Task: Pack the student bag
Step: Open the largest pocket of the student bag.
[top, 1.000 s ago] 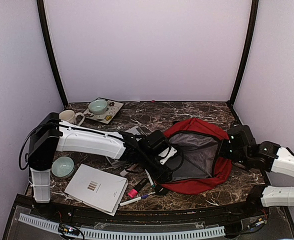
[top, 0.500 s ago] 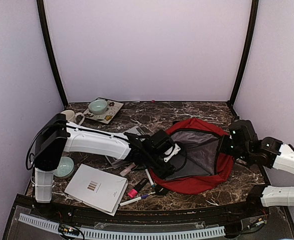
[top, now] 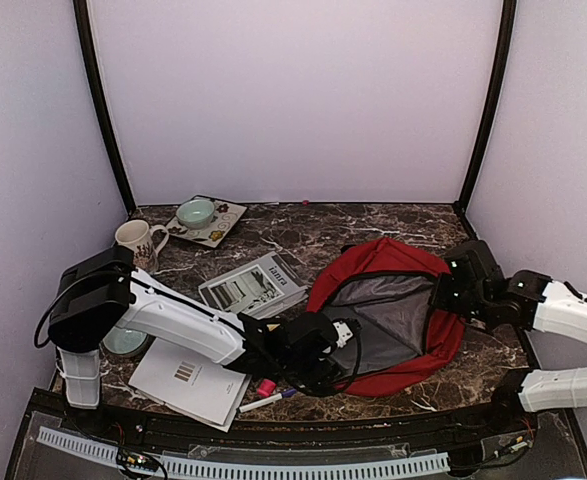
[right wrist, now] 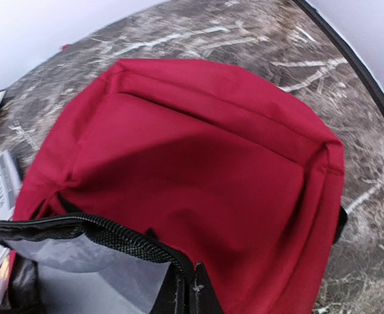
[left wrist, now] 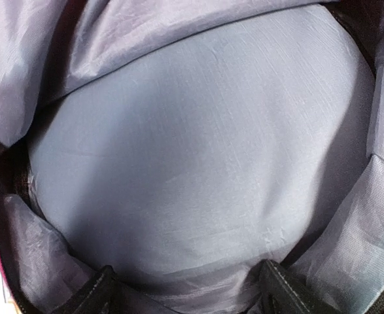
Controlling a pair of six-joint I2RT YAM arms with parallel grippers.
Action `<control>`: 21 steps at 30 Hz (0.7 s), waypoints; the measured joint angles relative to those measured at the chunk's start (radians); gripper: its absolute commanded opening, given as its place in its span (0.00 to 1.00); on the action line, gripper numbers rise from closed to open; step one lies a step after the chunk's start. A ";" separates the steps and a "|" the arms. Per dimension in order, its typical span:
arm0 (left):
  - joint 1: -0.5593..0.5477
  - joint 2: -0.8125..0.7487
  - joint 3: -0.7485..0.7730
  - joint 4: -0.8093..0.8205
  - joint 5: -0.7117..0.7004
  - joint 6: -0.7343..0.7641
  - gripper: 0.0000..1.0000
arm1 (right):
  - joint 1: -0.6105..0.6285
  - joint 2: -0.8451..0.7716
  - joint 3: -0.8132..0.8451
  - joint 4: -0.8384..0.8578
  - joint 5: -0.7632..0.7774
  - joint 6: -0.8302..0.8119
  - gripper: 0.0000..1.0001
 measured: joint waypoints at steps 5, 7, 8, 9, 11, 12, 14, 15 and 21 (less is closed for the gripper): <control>-0.002 -0.003 -0.013 0.027 -0.029 0.000 0.80 | -0.078 0.101 0.002 -0.035 -0.003 0.036 0.00; -0.004 -0.009 -0.013 0.024 -0.039 0.005 0.83 | -0.101 0.144 0.002 -0.034 -0.026 0.038 0.00; -0.005 -0.012 -0.013 0.021 -0.047 0.012 0.84 | -0.107 0.164 0.002 -0.029 -0.039 0.035 0.00; -0.006 -0.016 -0.013 0.017 -0.055 0.023 0.85 | -0.112 0.180 0.002 -0.020 -0.058 0.029 0.00; -0.008 -0.022 -0.008 0.002 -0.068 0.044 0.88 | -0.115 0.194 0.001 0.003 -0.095 0.011 0.00; -0.009 -0.025 0.000 -0.007 -0.075 0.056 0.89 | -0.116 0.195 0.001 0.016 -0.113 0.000 0.02; -0.008 -0.027 0.024 -0.031 -0.077 0.081 0.90 | -0.116 0.191 0.001 0.045 -0.147 -0.026 0.07; -0.008 -0.028 0.038 -0.047 -0.076 0.091 0.90 | -0.116 0.187 0.001 0.051 -0.159 -0.034 0.10; -0.008 -0.068 0.106 -0.117 -0.077 0.123 0.91 | -0.117 0.153 0.019 0.040 -0.187 -0.095 0.58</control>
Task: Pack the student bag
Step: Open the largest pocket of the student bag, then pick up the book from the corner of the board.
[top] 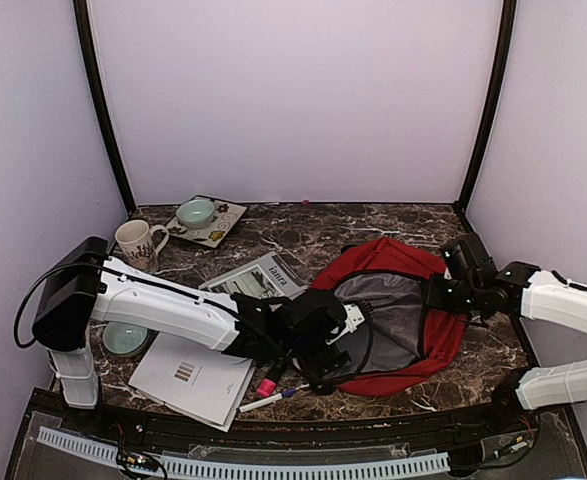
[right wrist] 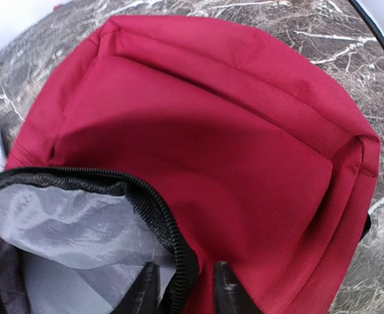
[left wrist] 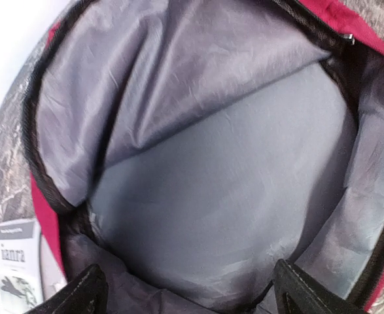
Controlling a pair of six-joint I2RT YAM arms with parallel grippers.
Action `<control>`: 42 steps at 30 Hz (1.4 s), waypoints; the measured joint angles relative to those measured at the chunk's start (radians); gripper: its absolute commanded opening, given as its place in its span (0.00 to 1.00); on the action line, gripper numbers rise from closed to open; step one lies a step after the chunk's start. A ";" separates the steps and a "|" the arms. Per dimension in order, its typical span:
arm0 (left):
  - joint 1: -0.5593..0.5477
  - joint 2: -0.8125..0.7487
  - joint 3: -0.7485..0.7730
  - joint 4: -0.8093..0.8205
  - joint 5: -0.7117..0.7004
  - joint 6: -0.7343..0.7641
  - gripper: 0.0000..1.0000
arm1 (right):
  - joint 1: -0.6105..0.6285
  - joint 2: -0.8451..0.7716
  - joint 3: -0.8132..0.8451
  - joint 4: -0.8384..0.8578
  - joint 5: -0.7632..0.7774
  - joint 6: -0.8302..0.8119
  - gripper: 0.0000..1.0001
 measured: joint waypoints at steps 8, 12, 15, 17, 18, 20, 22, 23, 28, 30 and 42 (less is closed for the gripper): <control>0.000 -0.071 0.077 -0.080 -0.006 0.046 0.91 | -0.002 -0.129 0.031 -0.104 0.055 0.015 0.91; 0.000 -0.103 0.113 -0.131 0.019 0.075 0.91 | -0.002 -0.175 0.063 -0.156 0.085 0.019 0.98; 0.002 -0.148 0.113 -0.159 0.043 0.087 0.91 | -0.002 -0.190 0.100 -0.189 0.112 0.022 1.00; 0.012 -0.187 0.113 -0.180 0.061 0.087 0.91 | -0.002 -0.192 0.138 -0.217 0.131 0.018 1.00; 0.017 -0.207 0.114 -0.189 0.070 0.083 0.90 | -0.002 -0.192 0.158 -0.225 0.142 0.016 1.00; 0.037 -0.246 0.121 -0.216 0.088 0.063 0.90 | -0.002 -0.192 0.195 -0.233 0.156 0.012 1.00; 0.070 -0.284 0.127 -0.244 0.100 0.030 0.89 | -0.002 -0.192 0.226 -0.234 0.163 0.003 0.99; 0.095 -0.303 0.131 -0.262 0.111 0.003 0.89 | -0.002 -0.192 0.241 -0.231 0.160 -0.010 0.98; 0.227 -0.389 0.146 -0.383 0.113 -0.154 0.88 | -0.002 -0.174 0.294 -0.142 0.056 -0.091 0.95; 0.251 -0.412 0.167 -0.475 0.099 -0.231 0.86 | -0.002 -0.150 0.304 -0.093 -0.006 -0.119 0.95; 0.256 -0.646 0.040 -0.859 0.082 -0.771 0.82 | 0.229 0.141 0.331 0.229 -0.373 -0.335 1.00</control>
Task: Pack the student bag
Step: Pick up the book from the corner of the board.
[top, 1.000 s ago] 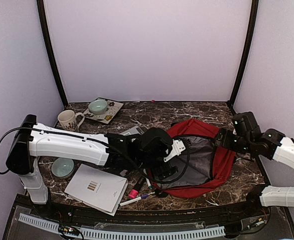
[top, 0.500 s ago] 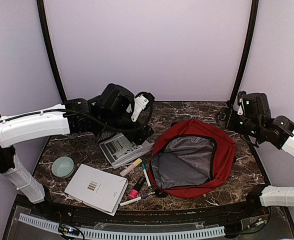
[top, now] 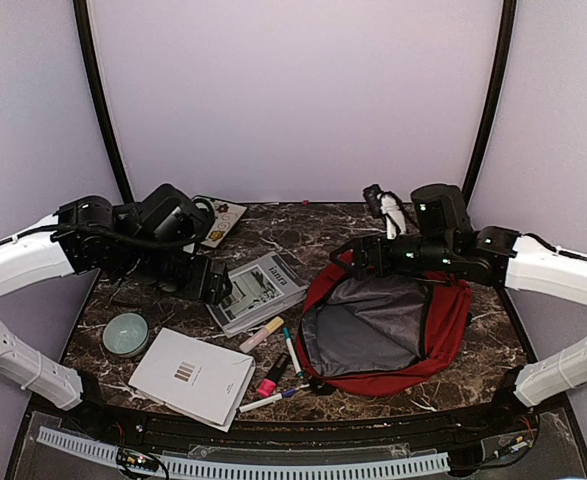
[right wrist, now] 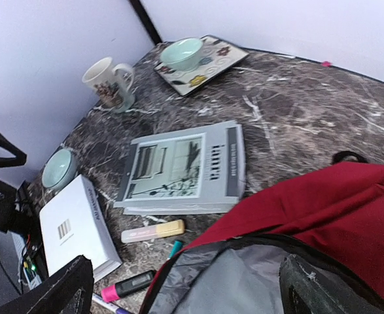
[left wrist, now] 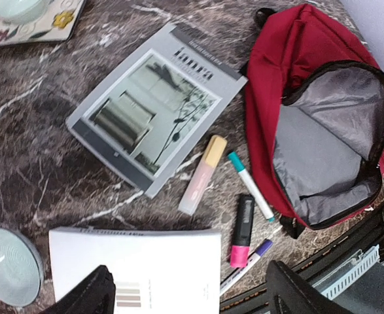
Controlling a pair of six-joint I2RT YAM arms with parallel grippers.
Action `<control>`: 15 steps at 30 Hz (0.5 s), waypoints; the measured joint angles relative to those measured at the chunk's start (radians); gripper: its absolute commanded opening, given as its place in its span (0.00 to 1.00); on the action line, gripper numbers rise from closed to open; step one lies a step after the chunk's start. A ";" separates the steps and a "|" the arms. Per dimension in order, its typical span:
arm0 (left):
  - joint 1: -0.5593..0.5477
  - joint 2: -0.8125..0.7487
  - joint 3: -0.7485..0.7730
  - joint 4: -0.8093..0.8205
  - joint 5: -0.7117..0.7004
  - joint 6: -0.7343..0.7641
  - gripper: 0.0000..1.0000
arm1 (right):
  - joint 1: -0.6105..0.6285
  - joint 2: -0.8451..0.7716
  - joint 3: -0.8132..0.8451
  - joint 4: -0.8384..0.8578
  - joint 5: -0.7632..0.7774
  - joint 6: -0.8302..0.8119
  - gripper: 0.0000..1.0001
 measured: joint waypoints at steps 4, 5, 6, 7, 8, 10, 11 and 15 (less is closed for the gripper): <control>0.048 -0.064 -0.098 -0.068 0.037 -0.149 0.81 | 0.065 0.176 0.080 0.062 -0.083 -0.043 0.98; 0.060 -0.070 -0.123 -0.082 0.050 -0.174 0.81 | 0.076 0.219 0.103 0.070 -0.102 -0.057 0.98; 0.072 -0.072 -0.148 -0.097 0.061 -0.197 0.81 | 0.090 0.268 0.138 0.063 -0.123 -0.076 0.97; 0.078 -0.073 -0.165 -0.107 0.068 -0.213 0.81 | 0.108 0.323 0.183 0.051 -0.146 -0.100 0.96; 0.082 -0.076 -0.189 -0.116 0.080 -0.232 0.81 | 0.126 0.374 0.229 0.037 -0.168 -0.123 0.95; 0.084 -0.086 -0.225 -0.135 0.096 -0.264 0.80 | 0.163 0.466 0.316 0.007 -0.205 -0.166 0.93; 0.085 -0.096 -0.241 -0.143 0.103 -0.278 0.80 | 0.183 0.508 0.356 -0.011 -0.222 -0.185 0.92; 0.098 -0.159 -0.272 -0.153 0.116 -0.312 0.80 | 0.229 0.618 0.431 -0.067 -0.268 -0.225 0.88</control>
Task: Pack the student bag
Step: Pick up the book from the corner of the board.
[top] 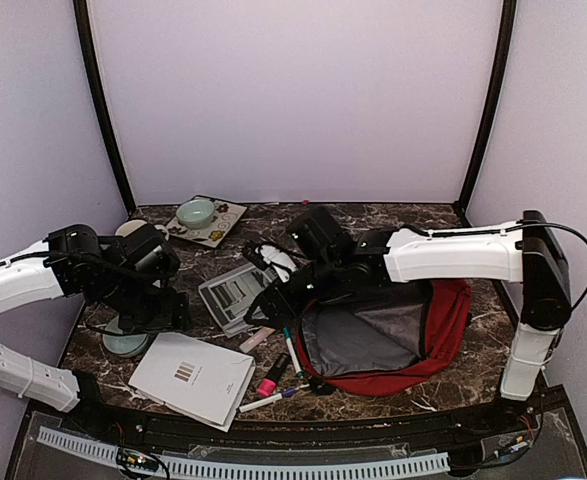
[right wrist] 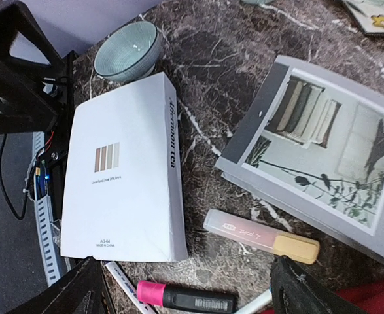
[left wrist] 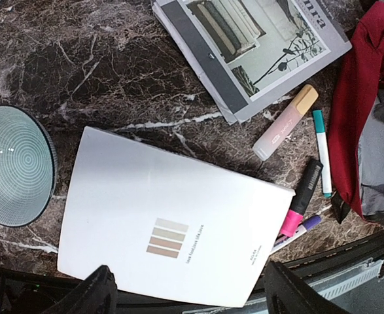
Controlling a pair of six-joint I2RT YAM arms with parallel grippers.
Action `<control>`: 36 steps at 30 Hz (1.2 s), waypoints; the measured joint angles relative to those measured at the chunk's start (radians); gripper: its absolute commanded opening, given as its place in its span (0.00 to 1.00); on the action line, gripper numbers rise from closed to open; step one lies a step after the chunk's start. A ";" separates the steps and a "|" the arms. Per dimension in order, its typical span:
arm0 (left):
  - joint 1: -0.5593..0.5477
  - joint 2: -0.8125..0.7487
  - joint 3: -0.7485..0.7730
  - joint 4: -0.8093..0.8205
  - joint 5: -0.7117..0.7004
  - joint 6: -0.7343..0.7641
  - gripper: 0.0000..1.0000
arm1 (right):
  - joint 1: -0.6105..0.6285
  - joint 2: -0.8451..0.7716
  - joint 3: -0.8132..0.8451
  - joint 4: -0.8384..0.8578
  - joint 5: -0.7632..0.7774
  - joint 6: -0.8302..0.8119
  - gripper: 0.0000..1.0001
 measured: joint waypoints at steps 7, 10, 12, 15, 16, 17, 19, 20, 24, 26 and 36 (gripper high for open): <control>0.020 -0.049 -0.010 0.002 0.007 -0.011 0.81 | 0.044 0.195 0.141 -0.098 -0.035 -0.020 0.86; 0.025 -0.049 -0.014 0.003 0.005 -0.009 0.84 | 0.059 0.241 0.168 -0.114 -0.033 -0.023 0.82; 0.029 -0.049 -0.016 0.005 0.003 -0.008 0.88 | 0.062 0.257 0.175 -0.125 -0.031 -0.026 0.75; 0.033 -0.049 -0.023 0.008 0.002 -0.002 0.92 | 0.066 0.282 0.200 -0.148 -0.026 -0.032 0.67; 0.035 -0.049 -0.027 0.010 0.000 0.000 0.93 | 0.066 0.288 0.208 -0.151 -0.026 -0.038 0.64; 0.037 -0.048 -0.028 0.010 0.000 0.001 0.93 | 0.067 0.294 0.215 -0.155 -0.027 -0.040 0.61; 0.041 -0.048 -0.028 0.013 -0.003 0.005 0.93 | 0.068 0.304 0.222 -0.159 -0.032 -0.039 0.55; 0.042 -0.047 -0.028 0.014 -0.004 0.005 0.93 | 0.068 0.307 0.222 -0.161 -0.034 -0.042 0.51; 0.046 -0.038 -0.028 0.027 -0.004 0.018 0.93 | 0.070 0.322 0.222 -0.174 -0.049 -0.041 0.43; 0.048 -0.029 -0.028 0.031 -0.004 0.024 0.93 | 0.070 0.332 0.224 -0.179 -0.058 -0.039 0.43; 0.052 -0.016 -0.028 0.027 -0.004 0.040 0.93 | 0.084 0.390 0.264 -0.183 -0.109 -0.046 0.44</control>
